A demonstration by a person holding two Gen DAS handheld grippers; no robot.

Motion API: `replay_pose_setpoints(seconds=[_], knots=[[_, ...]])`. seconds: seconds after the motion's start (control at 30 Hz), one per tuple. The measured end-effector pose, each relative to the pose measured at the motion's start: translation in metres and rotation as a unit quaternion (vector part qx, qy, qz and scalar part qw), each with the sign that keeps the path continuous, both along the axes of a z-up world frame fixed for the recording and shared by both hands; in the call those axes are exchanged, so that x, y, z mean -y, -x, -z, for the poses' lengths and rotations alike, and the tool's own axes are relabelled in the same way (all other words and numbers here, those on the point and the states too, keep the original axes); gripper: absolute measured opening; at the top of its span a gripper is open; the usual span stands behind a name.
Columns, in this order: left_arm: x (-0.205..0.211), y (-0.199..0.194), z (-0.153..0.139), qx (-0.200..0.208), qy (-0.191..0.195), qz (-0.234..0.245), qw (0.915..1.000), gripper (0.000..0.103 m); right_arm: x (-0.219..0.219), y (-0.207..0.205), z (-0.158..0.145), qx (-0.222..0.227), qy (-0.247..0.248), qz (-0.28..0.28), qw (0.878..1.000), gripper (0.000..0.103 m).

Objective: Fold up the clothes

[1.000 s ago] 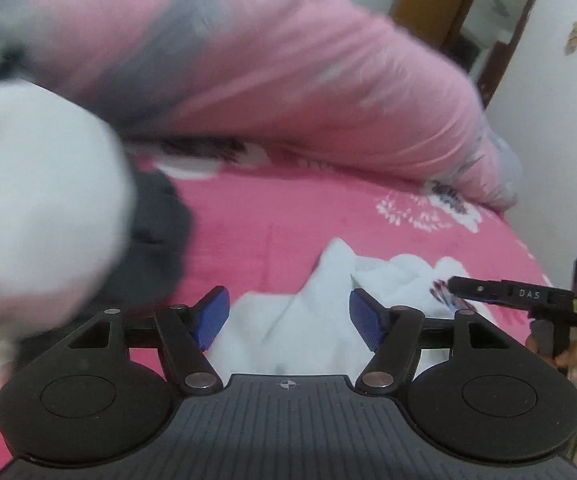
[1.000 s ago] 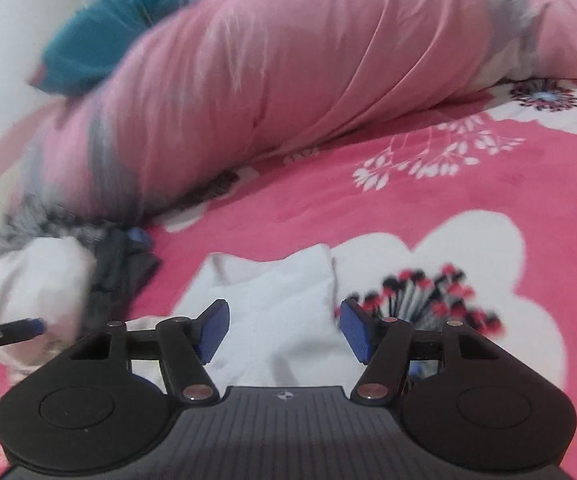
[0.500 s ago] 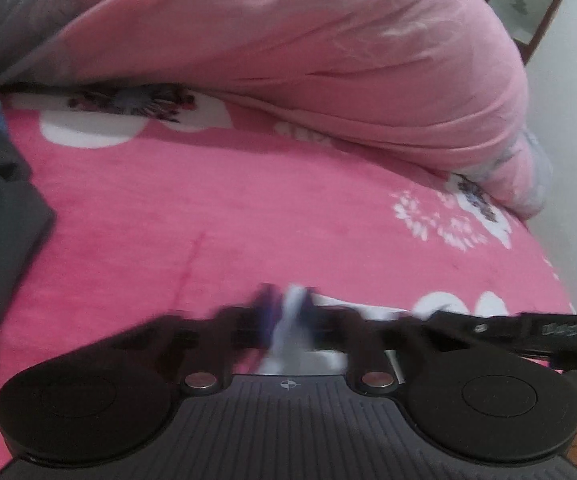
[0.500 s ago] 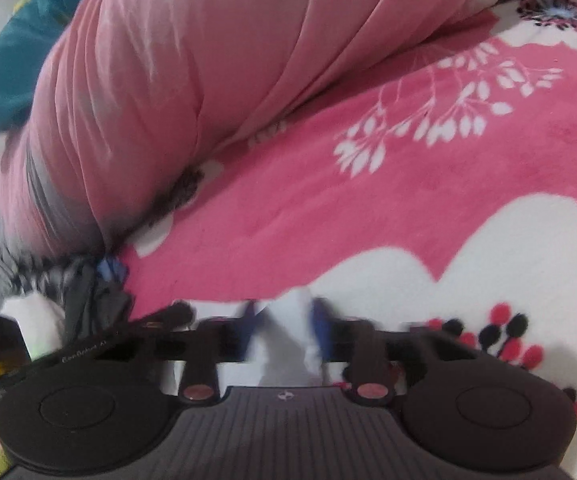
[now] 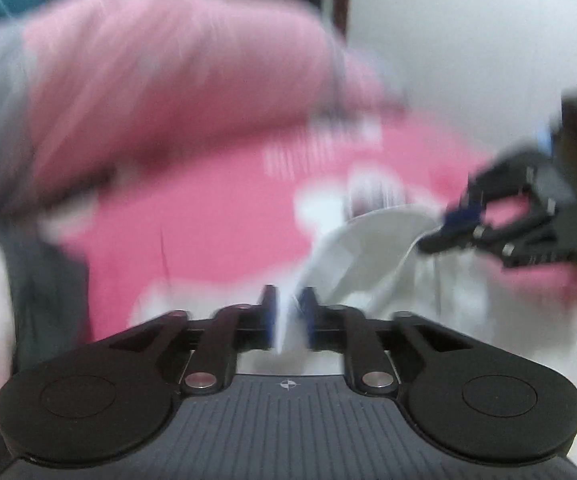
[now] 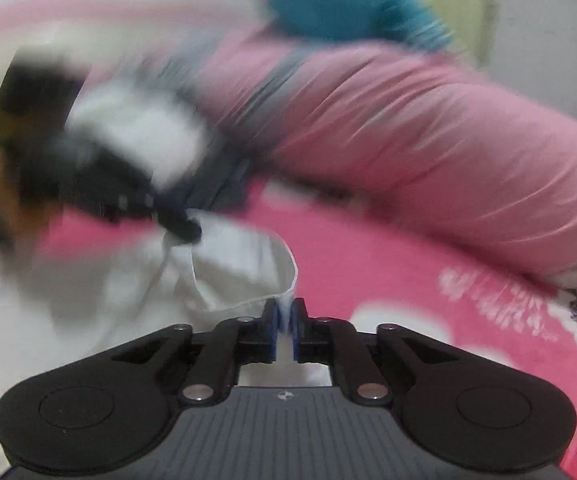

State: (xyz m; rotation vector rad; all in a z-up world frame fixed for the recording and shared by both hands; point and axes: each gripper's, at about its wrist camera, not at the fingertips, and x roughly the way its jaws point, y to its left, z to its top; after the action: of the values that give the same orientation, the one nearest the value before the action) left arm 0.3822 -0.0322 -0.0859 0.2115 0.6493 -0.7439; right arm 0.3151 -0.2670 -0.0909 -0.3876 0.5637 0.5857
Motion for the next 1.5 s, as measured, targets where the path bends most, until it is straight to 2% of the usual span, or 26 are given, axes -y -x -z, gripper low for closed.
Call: replay_pose_setpoints(seconds=[0.03, 0.07, 0.13, 0.17, 0.23, 0.33, 0.37, 0.47, 0.5, 0.53, 0.57, 0.6, 0.7, 0.73, 0.77, 0.8, 0.9, 0.97, 1.03, 1.1, 1.13, 1.17, 1.27, 1.37, 1.4, 1.5], knots=[[-0.004, 0.007, 0.007, -0.02, -0.02, 0.004, 0.9996, 0.021, -0.006, 0.009, 0.012, -0.013, 0.043, -0.001, 0.999, 0.021], [-0.011, 0.012, 0.01, -0.032, -0.018, 0.001, 0.9993, 0.021, -0.008, 0.017, 0.018, -0.012, 0.07, -0.001, 0.997, 0.021], [-0.03, 0.018, 0.005, -0.051, 0.022, -0.013, 0.9984, 0.022, -0.003, 0.029, 0.016, -0.011, 0.082, 0.006, 0.997, 0.021], [-0.039, 0.02, 0.002, -0.057, 0.043, -0.022, 0.9972, 0.024, 0.002, 0.033, 0.009, -0.013, 0.064, 0.014, 0.998, 0.021], [-0.052, 0.019, -0.008, -0.052, 0.089, -0.045, 0.9936, 0.026, 0.016, 0.035, -0.011, -0.011, -0.002, 0.031, 0.999, 0.021], [-0.046, 0.008, -0.018, -0.032, 0.115, -0.063, 0.9909, 0.028, 0.032, 0.019, -0.036, -0.024, -0.137, 0.068, 0.988, 0.021], [-0.037, 0.003, -0.016, -0.03, 0.105, -0.063, 0.992, 0.029, 0.031, 0.009, -0.037, -0.035, -0.163, 0.082, 0.983, 0.021], [-0.01, -0.005, 0.006, -0.023, 0.05, -0.076, 0.9956, 0.03, 0.013, -0.017, -0.011, -0.065, -0.156, 0.092, 0.981, 0.021], [-0.001, -0.006, 0.014, -0.02, 0.028, -0.082, 0.9961, 0.031, 0.004, -0.025, 0.006, -0.088, -0.135, 0.099, 0.982, 0.021], [0.008, -0.008, 0.023, -0.018, 0.006, -0.087, 0.996, 0.032, -0.006, -0.035, 0.029, -0.12, -0.093, 0.12, 0.981, 0.021], [0.016, -0.009, 0.032, -0.015, -0.016, -0.093, 0.9954, 0.033, -0.012, -0.037, 0.043, -0.12, -0.08, 0.135, 0.98, 0.021], [0.023, -0.01, 0.037, -0.015, -0.035, -0.099, 0.9943, 0.034, -0.015, -0.032, 0.039, -0.101, -0.08, 0.138, 0.982, 0.021], [0.007, -0.003, 0.001, -0.033, -0.031, -0.132, 0.9902, 0.034, -0.01, -0.012, -0.01, -0.1, -0.089, 0.179, 0.975, 0.022], [-0.004, 0.005, -0.014, -0.028, -0.022, -0.138, 0.9897, 0.035, -0.004, 0.005, -0.029, -0.093, -0.107, 0.186, 0.972, 0.022], [-0.017, 0.017, -0.029, -0.022, -0.018, -0.149, 0.9884, 0.04, 0.003, 0.024, -0.048, -0.086, -0.127, 0.192, 0.969, 0.024], [-0.03, 0.03, -0.046, -0.016, -0.013, -0.159, 0.987, 0.046, 0.01, 0.043, -0.067, -0.078, -0.148, 0.199, 0.966, 0.033], [-0.076, 0.09, -0.092, -0.005, 0.029, -0.187, 0.9819, 0.059, 0.029, 0.128, -0.113, -0.057, -0.204, 0.215, 0.953, 0.037], [-0.108, 0.131, -0.115, -0.01, 0.054, -0.206, 0.9769, 0.062, 0.041, 0.188, -0.133, -0.042, -0.239, 0.217, 0.945, 0.048], [-0.14, 0.175, -0.133, -0.026, 0.073, -0.226, 0.971, 0.062, 0.054, 0.237, -0.131, -0.051, -0.276, 0.23, 0.932, 0.05], [-0.165, 0.212, -0.137, -0.047, 0.086, -0.241, 0.9655, 0.065, 0.068, 0.285, -0.127, -0.061, -0.313, 0.242, 0.916, 0.054], [-0.173, 0.228, -0.13, -0.066, 0.093, -0.244, 0.9631, 0.066, 0.074, 0.31, -0.126, -0.066, -0.331, 0.248, 0.908, 0.062], [-0.181, 0.243, -0.124, -0.084, 0.1, -0.246, 0.9603, 0.067, 0.078, 0.322, -0.112, -0.084, -0.346, 0.255, 0.899, 0.066], [-0.189, 0.272, -0.087, -0.142, 0.101, -0.25, 0.9523, 0.067, 0.087, 0.356, -0.068, -0.142, -0.39, 0.275, 0.867, 0.069], [-0.192, 0.291, -0.047, -0.174, 0.101, -0.271, 0.9413, 0.064, 0.092, 0.363, -0.034, -0.184, -0.412, 0.323, 0.832, 0.069], [-0.194, 0.298, -0.04, -0.17, 0.109, -0.271, 0.941, 0.064, 0.094, 0.363, -0.026, -0.192, -0.42, 0.338, 0.82, 0.069], [-0.194, 0.306, -0.022, -0.16, 0.131, -0.266, 0.9416, 0.065, 0.088, 0.359, -0.017, -0.191, -0.431, 0.341, 0.813, 0.068]])
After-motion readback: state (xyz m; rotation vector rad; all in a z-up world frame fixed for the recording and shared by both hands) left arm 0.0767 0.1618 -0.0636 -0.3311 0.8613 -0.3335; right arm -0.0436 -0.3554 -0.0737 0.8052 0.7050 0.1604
